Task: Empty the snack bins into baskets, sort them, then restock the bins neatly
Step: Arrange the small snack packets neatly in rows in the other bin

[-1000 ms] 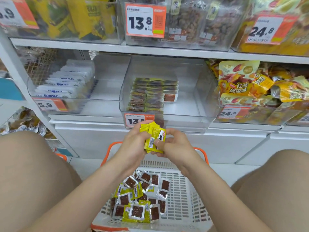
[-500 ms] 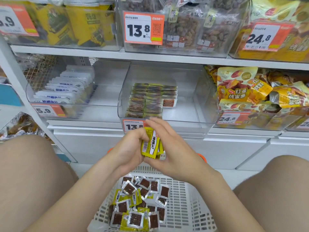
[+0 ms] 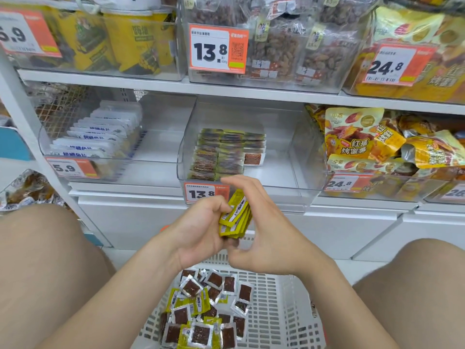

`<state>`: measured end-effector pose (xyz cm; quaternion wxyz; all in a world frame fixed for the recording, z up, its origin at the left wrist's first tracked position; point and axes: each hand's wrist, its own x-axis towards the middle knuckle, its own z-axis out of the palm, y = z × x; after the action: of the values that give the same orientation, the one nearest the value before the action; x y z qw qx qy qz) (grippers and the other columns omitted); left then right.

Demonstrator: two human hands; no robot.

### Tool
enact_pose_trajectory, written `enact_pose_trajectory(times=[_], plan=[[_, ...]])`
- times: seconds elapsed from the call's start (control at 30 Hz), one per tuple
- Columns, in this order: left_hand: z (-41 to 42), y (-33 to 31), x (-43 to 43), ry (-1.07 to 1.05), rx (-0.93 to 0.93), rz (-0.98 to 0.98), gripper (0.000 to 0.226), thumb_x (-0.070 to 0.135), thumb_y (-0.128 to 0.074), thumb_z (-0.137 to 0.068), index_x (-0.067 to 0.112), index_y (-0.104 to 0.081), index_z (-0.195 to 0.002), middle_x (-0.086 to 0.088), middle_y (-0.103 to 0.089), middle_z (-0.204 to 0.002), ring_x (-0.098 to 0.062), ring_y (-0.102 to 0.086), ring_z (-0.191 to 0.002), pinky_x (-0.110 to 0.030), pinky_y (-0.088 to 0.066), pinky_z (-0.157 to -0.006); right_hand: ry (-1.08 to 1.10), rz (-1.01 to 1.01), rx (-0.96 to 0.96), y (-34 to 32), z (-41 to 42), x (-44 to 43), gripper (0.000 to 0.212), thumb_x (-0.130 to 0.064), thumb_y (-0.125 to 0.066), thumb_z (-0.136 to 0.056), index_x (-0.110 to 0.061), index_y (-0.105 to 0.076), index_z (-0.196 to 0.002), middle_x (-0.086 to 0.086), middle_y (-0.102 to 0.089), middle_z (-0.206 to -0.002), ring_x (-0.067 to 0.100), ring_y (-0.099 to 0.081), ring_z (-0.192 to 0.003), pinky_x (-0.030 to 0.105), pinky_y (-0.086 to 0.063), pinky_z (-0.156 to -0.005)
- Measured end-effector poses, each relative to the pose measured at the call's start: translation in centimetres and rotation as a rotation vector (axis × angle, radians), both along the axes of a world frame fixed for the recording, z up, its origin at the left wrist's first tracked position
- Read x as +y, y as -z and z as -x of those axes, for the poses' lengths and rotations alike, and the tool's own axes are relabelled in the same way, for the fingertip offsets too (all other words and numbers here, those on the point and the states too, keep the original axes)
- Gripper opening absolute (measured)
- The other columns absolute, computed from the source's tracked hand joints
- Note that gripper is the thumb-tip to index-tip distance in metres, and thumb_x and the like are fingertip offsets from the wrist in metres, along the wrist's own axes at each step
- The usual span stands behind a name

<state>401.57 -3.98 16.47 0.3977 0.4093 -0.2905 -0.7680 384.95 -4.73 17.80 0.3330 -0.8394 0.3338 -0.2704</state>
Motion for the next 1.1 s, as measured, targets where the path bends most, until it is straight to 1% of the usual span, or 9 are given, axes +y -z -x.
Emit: enact_pose_trajectory(times=[0.1,0.17,0.33,0.43,0.53,0.6,0.73,0.9,1.1], plan=[[-0.5,-0.2,-0.5,-0.042,-0.122,-0.004,0.028,0.011,-0.036,-0.088,0.007,-0.061,-0.098,-0.015,-0.053,-0.084,-0.024,-0.049,-0.064,-0.031,-0.030,-0.056,-0.013,0.032,-0.002,0.2,0.6,-0.4,0.074,0.004,-0.067,-0.071,-0.027,-0.051,-0.137,-0.010,-0.038,-0.152,0.009,-0.042,-0.144,0.029,-0.041,-0.112],[-1.0,-0.7,-0.7,-0.012,-0.146,0.020,0.029,0.011,-0.037,-0.089,0.003,-0.063,-0.101,-0.018,-0.059,-0.091,-0.024,-0.049,-0.061,-0.029,-0.031,-0.053,0.043,0.074,-0.031,0.6,0.8,-0.9,0.054,0.002,-0.070,-0.081,-0.026,-0.060,-0.126,-0.013,-0.052,-0.141,0.011,-0.055,-0.129,0.030,-0.049,-0.098],[-1.5,-2.5,-1.7,-0.048,-0.232,0.102,0.050,0.038,-0.036,-0.110,0.000,-0.068,-0.114,-0.022,-0.070,-0.099,-0.025,-0.057,-0.063,-0.031,-0.040,-0.055,0.120,0.088,0.029,0.2,1.3,-2.3,0.035,-0.035,-0.073,-0.097,-0.031,-0.059,-0.129,-0.021,-0.067,-0.116,0.000,-0.059,-0.108,0.013,-0.040,-0.087],[-1.4,-2.5,-2.7,-0.252,-0.658,0.293,0.069,0.062,-0.025,-0.109,0.013,-0.073,-0.099,-0.009,-0.079,-0.086,-0.031,-0.071,-0.065,-0.034,-0.048,-0.056,0.311,0.123,-0.003,-0.1,2.1,-4.5,0.039,-0.037,-0.069,-0.099,-0.026,-0.057,-0.135,-0.016,-0.068,-0.120,0.001,-0.059,-0.107,0.014,-0.040,-0.088],[-2.4,-0.9,-4.3,-0.371,-1.313,0.783,0.045,0.051,-0.035,-0.106,0.025,-0.066,-0.085,0.010,-0.070,-0.074,-0.021,-0.066,-0.074,-0.040,-0.054,-0.072,0.537,0.080,-0.022,-0.2,3.0,-8.4,0.040,-0.030,-0.071,-0.098,-0.022,-0.055,-0.134,-0.011,-0.067,-0.115,0.012,-0.061,-0.108,0.030,-0.048,-0.093],[-2.7,0.4,-5.5,-0.220,-1.540,0.994,0.027,0.042,-0.040,-0.103,0.030,-0.063,-0.096,0.012,-0.065,-0.093,-0.019,-0.059,-0.093,-0.043,-0.050,-0.085,0.597,0.008,0.119,0.3,3.4,-11.5,0.044,-0.033,-0.069,-0.098,-0.025,-0.051,-0.137,-0.004,-0.067,-0.123,0.025,-0.061,-0.116,0.046,-0.050,-0.101],[-2.2,2.7,-7.8,0.078,-1.803,1.002,0.056,0.056,-0.022,-0.103,0.027,-0.061,-0.132,0.003,-0.057,-0.144,-0.024,-0.050,-0.132,-0.046,-0.034,-0.113,0.546,-0.210,0.414,2.2,3.1,-16.6,0.048,-0.029,-0.073,-0.095,-0.020,-0.057,-0.139,0.008,-0.067,-0.130,0.033,-0.061,-0.119,0.046,-0.051,-0.103],[-1.9,2.7,-9.1,0.121,-1.909,0.977,0.070,0.065,-0.020,-0.098,0.024,-0.066,-0.131,-0.001,-0.059,-0.146,-0.025,-0.051,-0.137,-0.051,-0.028,-0.120,0.490,-0.237,0.518,3.5,1.5,-20.5,0.052,-0.021,-0.070,-0.098,-0.011,-0.053,-0.145,0.010,-0.063,-0.134,0.032,-0.059,-0.124,0.031,-0.044,-0.096],[-1.6,3.0,-9.2,0.187,-1.954,0.918,0.073,0.072,-0.015,-0.094,0.030,-0.062,-0.131,0.003,-0.064,-0.137,-0.024,-0.059,-0.123,-0.048,-0.039,-0.105,0.550,-0.213,0.741,5.3,-0.1,-22.6,0.054,-0.031,-0.049,-0.109,0.008,-0.033,-0.143,0.026,-0.053,-0.141,0.044,-0.051,-0.132,0.041,-0.042,-0.096]])
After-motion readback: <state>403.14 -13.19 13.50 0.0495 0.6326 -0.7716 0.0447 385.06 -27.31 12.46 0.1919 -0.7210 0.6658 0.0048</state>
